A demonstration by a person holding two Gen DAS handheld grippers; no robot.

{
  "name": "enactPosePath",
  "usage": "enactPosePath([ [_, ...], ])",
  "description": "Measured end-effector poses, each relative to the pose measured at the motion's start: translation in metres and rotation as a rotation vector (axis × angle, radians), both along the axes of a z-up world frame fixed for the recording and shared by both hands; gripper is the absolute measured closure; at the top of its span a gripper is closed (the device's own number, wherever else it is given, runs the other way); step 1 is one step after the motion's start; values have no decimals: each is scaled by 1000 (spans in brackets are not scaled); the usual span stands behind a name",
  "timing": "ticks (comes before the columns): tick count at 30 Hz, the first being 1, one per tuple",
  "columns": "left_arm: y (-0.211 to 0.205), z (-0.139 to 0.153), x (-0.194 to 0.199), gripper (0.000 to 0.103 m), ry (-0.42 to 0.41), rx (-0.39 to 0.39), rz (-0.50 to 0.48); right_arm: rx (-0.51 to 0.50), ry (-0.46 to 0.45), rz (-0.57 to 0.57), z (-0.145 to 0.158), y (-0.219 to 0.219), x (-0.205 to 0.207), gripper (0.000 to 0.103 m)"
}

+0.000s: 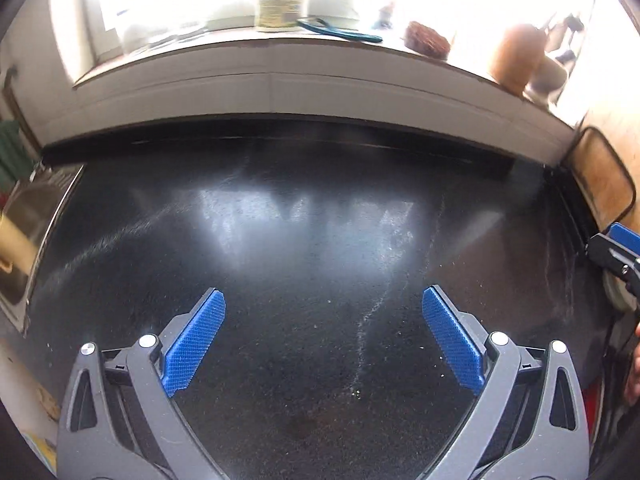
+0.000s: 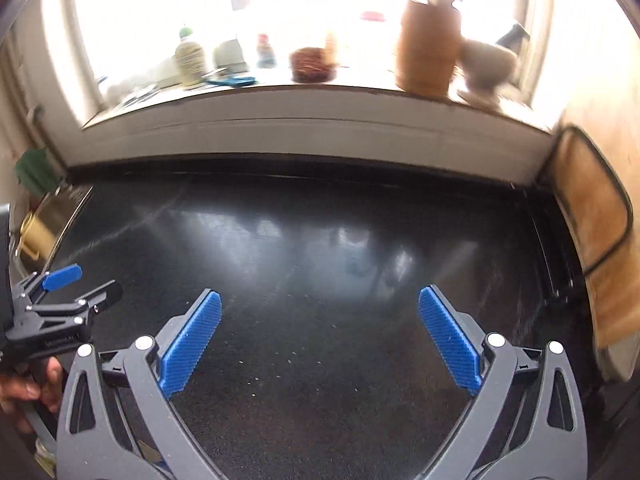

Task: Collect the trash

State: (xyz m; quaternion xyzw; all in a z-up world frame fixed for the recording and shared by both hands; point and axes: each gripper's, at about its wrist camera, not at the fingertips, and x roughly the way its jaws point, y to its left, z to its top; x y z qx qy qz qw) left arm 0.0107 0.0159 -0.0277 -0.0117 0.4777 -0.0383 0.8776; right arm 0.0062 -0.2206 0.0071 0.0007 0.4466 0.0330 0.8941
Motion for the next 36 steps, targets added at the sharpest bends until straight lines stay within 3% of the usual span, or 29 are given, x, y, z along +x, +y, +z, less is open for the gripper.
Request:
enactPosePath([
  [6, -15, -3, 17, 7, 31, 23, -3, 40, 25, -71, -8, -31, -6, 7],
  [16, 1, -8, 26, 7, 54, 28, 59, 31, 49, -47, -16, -28, 5, 7],
  [36, 2, -12, 32, 7, 70, 42, 72, 27, 70, -32, -21, -23, 11, 7],
])
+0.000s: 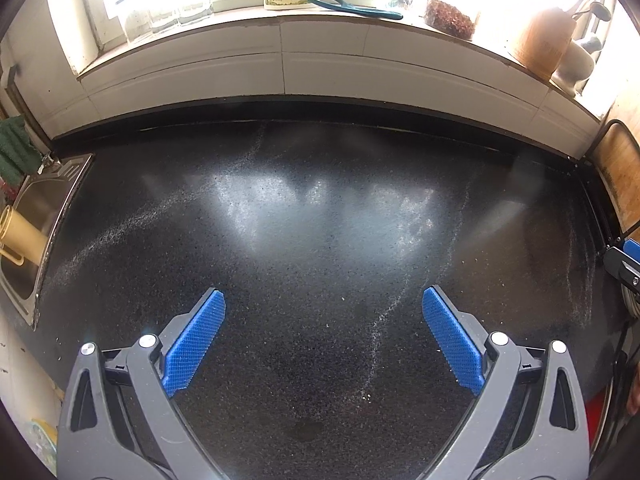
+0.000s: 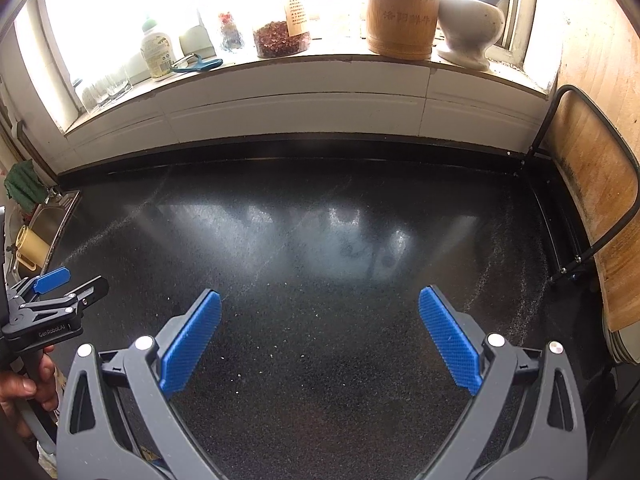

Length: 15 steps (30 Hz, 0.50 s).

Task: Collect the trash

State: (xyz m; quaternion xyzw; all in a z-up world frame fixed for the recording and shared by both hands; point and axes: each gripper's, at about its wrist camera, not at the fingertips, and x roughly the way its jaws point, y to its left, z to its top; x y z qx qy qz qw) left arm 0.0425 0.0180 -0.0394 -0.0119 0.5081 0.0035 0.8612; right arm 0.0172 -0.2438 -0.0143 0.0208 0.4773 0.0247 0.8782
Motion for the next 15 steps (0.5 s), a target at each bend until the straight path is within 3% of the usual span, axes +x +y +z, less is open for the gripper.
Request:
enactPosePath([
  [15, -2, 1, 2, 7, 1, -1, 3, 5, 0, 4, 0, 0, 2, 7],
])
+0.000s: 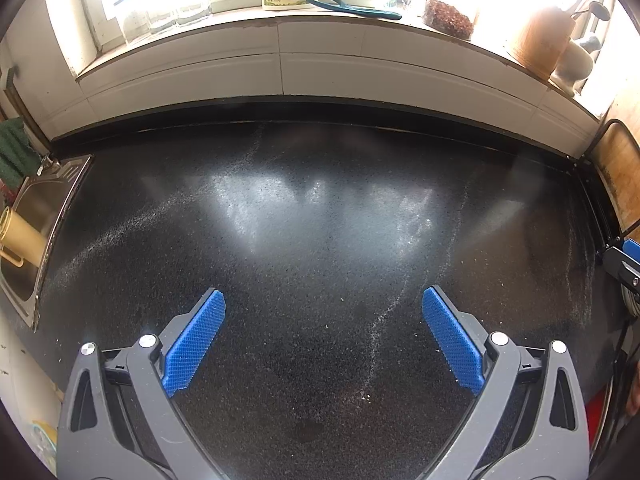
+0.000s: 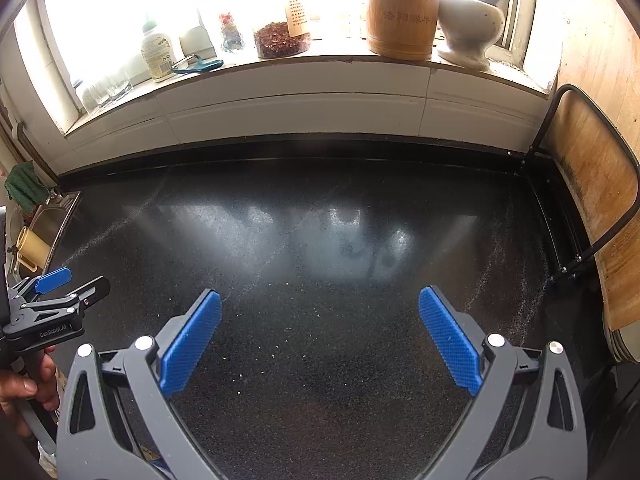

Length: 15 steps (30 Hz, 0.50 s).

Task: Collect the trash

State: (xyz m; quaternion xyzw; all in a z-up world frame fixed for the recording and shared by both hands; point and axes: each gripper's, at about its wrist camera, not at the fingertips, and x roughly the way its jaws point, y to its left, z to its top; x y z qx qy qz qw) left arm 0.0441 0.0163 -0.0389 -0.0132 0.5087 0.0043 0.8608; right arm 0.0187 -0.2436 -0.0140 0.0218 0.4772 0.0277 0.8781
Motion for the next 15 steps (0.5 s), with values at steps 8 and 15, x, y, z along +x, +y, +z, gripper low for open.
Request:
enactPosePath([
  [8, 0, 1, -1, 7, -2, -2, -3, 3, -1, 0, 1, 1, -1, 7],
  [15, 0, 2, -2, 7, -1, -4, -4, 5, 3, 3, 0, 2, -1, 7],
])
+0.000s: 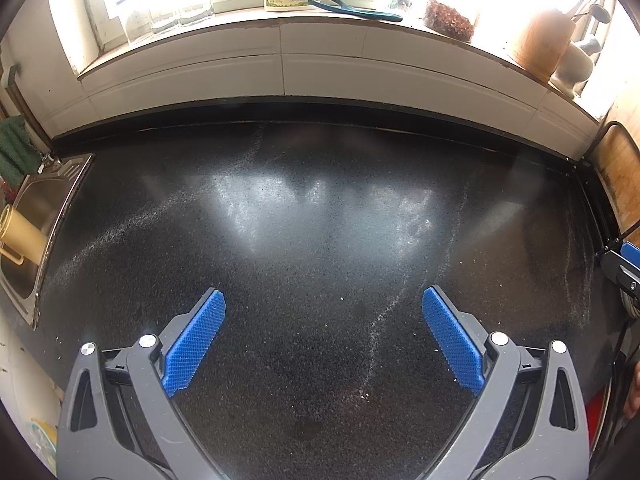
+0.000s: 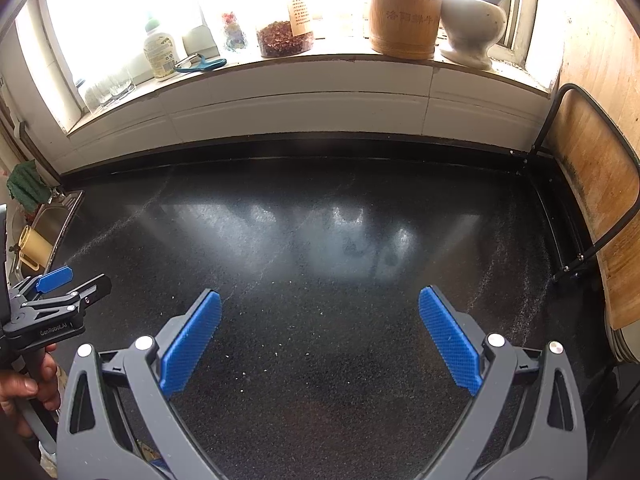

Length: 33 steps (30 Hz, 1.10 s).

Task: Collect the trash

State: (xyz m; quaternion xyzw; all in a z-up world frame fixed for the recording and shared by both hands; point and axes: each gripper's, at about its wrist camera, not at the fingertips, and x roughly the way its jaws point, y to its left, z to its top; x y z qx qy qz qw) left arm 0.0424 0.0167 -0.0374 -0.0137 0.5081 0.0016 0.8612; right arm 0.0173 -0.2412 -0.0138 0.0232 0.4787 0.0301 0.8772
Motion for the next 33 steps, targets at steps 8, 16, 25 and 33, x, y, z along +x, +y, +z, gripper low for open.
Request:
enactPosePath([
  [8, 1, 1, -1, 7, 3, -2, 4, 0, 2, 0, 0, 1, -1, 7],
  [16, 1, 1, -1, 7, 3, -3, 2, 0, 1, 0, 0, 1, -2, 7],
  [25, 1, 1, 0, 7, 2, -6, 5, 2, 4, 3, -1, 2, -1, 7],
  [33, 0, 0, 1, 7, 5, -7, 5, 5, 8, 3, -1, 2, 0, 7],
])
